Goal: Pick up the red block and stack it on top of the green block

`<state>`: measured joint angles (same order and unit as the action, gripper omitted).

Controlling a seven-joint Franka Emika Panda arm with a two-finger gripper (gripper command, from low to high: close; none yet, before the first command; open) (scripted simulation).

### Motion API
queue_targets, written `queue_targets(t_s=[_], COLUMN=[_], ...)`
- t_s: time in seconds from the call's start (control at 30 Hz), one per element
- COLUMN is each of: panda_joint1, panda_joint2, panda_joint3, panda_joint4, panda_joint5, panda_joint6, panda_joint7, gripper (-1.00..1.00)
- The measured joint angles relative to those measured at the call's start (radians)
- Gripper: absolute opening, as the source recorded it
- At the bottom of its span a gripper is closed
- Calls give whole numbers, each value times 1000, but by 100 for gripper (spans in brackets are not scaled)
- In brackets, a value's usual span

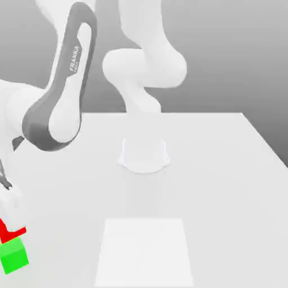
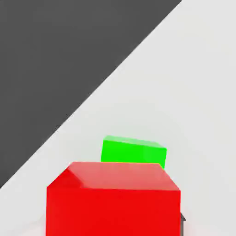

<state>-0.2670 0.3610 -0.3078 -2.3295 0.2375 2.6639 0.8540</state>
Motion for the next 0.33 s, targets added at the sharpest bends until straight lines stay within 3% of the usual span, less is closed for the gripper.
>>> queue_targets(t_s=[0.2, 0.33], panda_joint1=[-6, 23], panda_joint2=[16, -81], panda_joint3=[7, -35], panda_joint4=[2, -4], panda_joint5=[10, -58], panda_joint6=[13, -72], panda_joint7=[-6, 43], gripper=[100, 100])
